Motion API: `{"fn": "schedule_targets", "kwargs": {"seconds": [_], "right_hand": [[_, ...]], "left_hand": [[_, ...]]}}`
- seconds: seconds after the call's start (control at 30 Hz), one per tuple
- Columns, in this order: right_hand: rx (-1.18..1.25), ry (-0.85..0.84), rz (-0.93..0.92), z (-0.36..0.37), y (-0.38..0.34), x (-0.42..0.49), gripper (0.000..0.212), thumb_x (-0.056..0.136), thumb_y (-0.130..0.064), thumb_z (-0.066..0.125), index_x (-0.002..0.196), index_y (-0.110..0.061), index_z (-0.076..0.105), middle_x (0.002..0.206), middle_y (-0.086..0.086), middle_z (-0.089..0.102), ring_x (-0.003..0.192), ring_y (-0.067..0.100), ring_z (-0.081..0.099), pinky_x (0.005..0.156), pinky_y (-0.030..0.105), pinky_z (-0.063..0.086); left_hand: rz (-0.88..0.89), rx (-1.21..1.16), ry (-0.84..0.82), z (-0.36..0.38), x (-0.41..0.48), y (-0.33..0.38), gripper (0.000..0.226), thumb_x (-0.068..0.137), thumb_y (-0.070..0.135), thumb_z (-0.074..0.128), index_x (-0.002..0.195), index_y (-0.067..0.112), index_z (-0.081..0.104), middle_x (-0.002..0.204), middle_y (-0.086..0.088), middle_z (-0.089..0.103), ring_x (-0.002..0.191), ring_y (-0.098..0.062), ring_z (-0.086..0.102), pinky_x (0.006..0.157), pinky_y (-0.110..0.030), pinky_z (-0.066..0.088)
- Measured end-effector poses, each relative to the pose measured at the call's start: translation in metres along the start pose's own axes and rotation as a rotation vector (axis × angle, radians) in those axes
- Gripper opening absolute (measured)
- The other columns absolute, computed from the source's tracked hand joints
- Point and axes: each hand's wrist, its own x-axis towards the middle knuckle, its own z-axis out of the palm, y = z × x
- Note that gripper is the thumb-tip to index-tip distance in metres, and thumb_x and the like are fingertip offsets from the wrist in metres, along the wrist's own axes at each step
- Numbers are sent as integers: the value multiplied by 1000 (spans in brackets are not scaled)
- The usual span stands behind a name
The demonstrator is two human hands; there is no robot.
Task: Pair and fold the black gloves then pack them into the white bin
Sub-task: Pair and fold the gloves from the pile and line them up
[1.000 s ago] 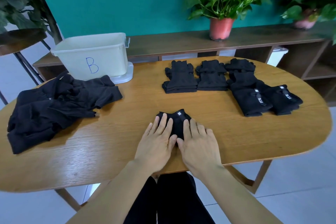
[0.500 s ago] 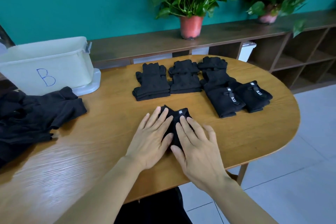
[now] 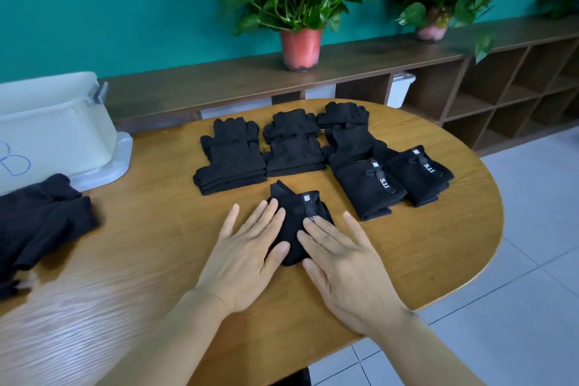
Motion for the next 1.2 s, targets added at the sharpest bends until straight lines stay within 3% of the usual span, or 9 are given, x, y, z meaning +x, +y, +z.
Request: {"fn": "schedule_targets", "kwargs": {"seconds": [0.43, 0.67, 0.9, 1.03, 1.2], "right_hand": [[110, 102, 140, 9, 42, 25, 38, 95, -28, 42, 118, -20, 71, 128, -3, 65, 126, 7, 54, 116, 45, 22], [59, 85, 142, 12, 44, 28, 42, 91, -24, 40, 120, -18, 70, 130, -1, 64, 129, 10, 53, 115, 47, 21], [-78, -2, 56, 2, 37, 28, 52, 91, -23, 37, 140, -15, 53, 143, 5, 54, 140, 20, 41, 115, 53, 22], [-153, -41, 32, -2, 23, 26, 51, 98, -33, 33, 144, -14, 47, 146, 7, 50, 140, 21, 40, 115, 52, 21], [-158, -50, -6, -3, -17, 25, 54, 99, -38, 29, 140, -13, 52, 138, 7, 58, 133, 21, 50, 112, 49, 21]], "left_hand": [[6, 38, -3, 5, 51, 4, 66, 92, 63, -12, 151, 34, -15, 158, 16, -23, 142, 0, -31, 117, -43, -22], [3, 52, 42, 5, 55, 6, 68, 89, 62, -19, 150, 33, -18, 159, 13, -22, 142, -4, -33, 118, -44, -20], [-84, -5, 203, 6, 28, 7, 67, 99, 59, -11, 155, 25, 5, 162, 6, 3, 150, -11, -10, 121, -44, -7], [-102, -8, 212, 3, -9, 7, 67, 100, 59, -7, 156, 24, 7, 163, 3, 4, 151, -12, -8, 120, -42, -7], [-157, 12, 226, -11, -63, -11, 71, 100, 59, -10, 157, 22, 10, 163, 1, 6, 151, -12, -6, 120, -39, -9]]}}
